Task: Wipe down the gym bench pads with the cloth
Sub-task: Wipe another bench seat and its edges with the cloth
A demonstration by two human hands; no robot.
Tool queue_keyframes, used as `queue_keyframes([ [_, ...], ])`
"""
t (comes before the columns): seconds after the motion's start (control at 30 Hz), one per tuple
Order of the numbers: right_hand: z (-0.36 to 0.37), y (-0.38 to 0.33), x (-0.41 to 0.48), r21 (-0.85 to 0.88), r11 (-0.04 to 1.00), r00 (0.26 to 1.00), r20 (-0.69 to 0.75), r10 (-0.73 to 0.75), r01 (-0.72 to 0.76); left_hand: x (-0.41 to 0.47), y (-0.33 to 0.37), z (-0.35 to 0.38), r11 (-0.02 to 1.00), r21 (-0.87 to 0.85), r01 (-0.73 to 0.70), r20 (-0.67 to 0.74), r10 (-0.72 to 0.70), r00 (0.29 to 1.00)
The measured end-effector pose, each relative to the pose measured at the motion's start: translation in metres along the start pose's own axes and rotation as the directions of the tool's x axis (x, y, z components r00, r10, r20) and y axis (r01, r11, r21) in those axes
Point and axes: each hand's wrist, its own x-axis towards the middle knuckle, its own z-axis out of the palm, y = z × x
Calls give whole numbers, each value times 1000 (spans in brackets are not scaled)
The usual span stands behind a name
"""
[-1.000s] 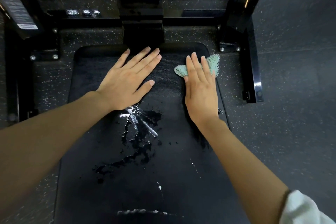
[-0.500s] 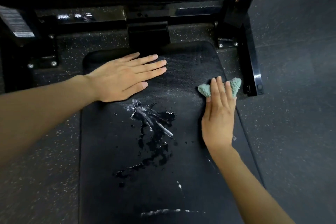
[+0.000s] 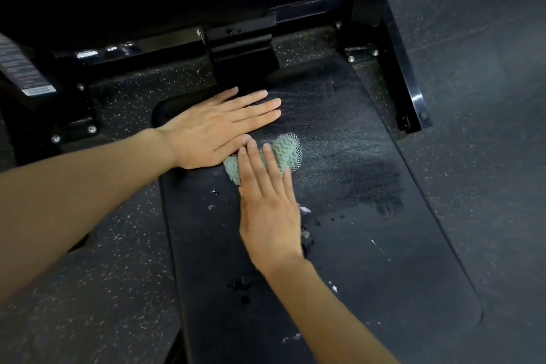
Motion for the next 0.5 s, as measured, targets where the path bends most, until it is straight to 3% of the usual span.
queue_keyframes([
  [0.17, -18, 51, 11, -81, 997, 1000, -10, 12, -13, -4, -2, 0, 1000, 19, -16, 14, 15, 1000],
  [0.33, -33, 95, 20, 1, 979, 977, -53, 205, -205, -11, -2, 3, 999, 40, -10, 3, 10, 1000],
  [0.5, -17, 54, 27, 142, 895, 890, -125, 439, -422, -13, -3, 5, 999, 34, -21, -20, 22, 1000],
])
